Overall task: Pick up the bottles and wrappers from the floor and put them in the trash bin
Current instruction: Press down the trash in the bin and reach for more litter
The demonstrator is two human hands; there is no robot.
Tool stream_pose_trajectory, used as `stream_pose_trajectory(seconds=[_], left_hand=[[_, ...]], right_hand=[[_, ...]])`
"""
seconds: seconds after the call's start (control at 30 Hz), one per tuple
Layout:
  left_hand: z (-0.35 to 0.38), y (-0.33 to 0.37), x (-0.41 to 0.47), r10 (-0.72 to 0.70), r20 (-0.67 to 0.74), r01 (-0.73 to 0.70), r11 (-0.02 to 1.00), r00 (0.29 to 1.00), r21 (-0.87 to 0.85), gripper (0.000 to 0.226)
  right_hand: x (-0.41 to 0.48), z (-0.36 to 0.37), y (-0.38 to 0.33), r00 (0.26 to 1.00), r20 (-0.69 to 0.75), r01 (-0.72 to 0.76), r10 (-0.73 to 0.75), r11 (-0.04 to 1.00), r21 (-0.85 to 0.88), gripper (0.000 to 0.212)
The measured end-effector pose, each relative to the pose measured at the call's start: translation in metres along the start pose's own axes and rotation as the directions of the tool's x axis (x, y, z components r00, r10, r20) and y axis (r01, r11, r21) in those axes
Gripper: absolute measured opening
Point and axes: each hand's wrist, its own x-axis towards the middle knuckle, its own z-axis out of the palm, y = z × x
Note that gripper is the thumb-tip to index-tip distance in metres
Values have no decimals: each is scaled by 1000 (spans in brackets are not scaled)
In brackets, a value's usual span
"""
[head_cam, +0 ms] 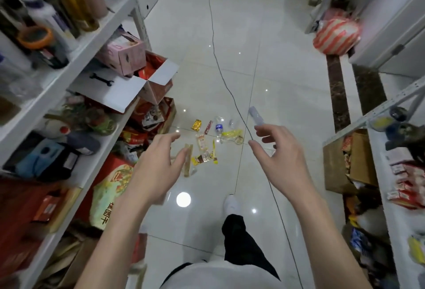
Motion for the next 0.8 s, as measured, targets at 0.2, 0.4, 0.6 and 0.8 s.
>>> stream_pose_trajectory(seconds=[0.2,0.4,0.6,0.8], left_hand=[[17,35,84,-117,8,117,993,993,30,51],[39,30,151,-210,-8,210,975,978,70,50],[74,2,204,-296,44,293,954,954,68,50],[124,-49,257,-335,90,332,942,938,48,47]], right_hand=[[115,7,35,996,84,-9,3,997,72,30],[205,39,66,984,180,-4,-13,996,91,30],[249,98,94,958,284,9,-27,998,63,31],[277,177,131,930,363,-81,57,995,52,32]])
